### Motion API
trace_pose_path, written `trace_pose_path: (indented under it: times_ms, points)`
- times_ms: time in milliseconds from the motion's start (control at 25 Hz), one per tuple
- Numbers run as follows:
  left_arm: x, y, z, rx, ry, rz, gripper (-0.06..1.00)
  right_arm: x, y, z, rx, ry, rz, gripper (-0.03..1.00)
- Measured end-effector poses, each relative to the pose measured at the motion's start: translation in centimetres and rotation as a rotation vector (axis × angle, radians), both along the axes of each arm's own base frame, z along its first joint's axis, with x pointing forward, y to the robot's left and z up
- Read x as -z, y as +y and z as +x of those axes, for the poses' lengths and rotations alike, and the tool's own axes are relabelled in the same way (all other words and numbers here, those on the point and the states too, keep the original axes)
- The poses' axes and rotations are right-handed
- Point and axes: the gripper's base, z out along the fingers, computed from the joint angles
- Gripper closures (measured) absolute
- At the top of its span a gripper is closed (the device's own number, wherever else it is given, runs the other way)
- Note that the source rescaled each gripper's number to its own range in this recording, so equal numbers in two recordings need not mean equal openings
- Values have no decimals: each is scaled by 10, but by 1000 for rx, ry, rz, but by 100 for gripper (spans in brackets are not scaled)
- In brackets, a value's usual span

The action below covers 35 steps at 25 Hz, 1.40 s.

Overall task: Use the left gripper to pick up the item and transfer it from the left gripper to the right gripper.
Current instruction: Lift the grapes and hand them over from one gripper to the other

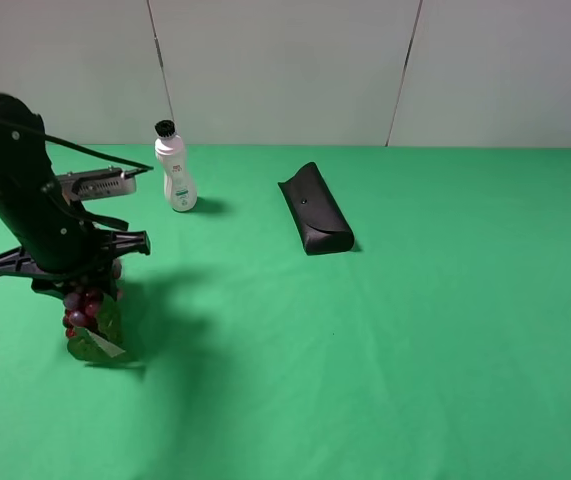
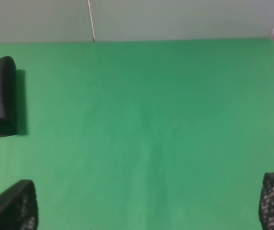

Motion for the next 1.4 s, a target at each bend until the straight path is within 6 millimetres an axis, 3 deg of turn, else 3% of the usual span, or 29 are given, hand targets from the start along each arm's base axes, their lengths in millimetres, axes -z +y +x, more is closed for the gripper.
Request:
trace_pose_path:
  times_ms: [600,800,1000,1400]
  points:
    - [-97,4,-12,108,-66,7,94,0,0,0,0,0,0,-3]
    - [-129,-8,-9,188,-88,9,94,0,0,0,0,0,0,-3]
    - [-147,-25,-11,239,-113,-16,94,0,0,0,0,0,0,-3]
    - [-165,-60,-24,362,-154,-51,94,0,0,0,0,0,0,-3]
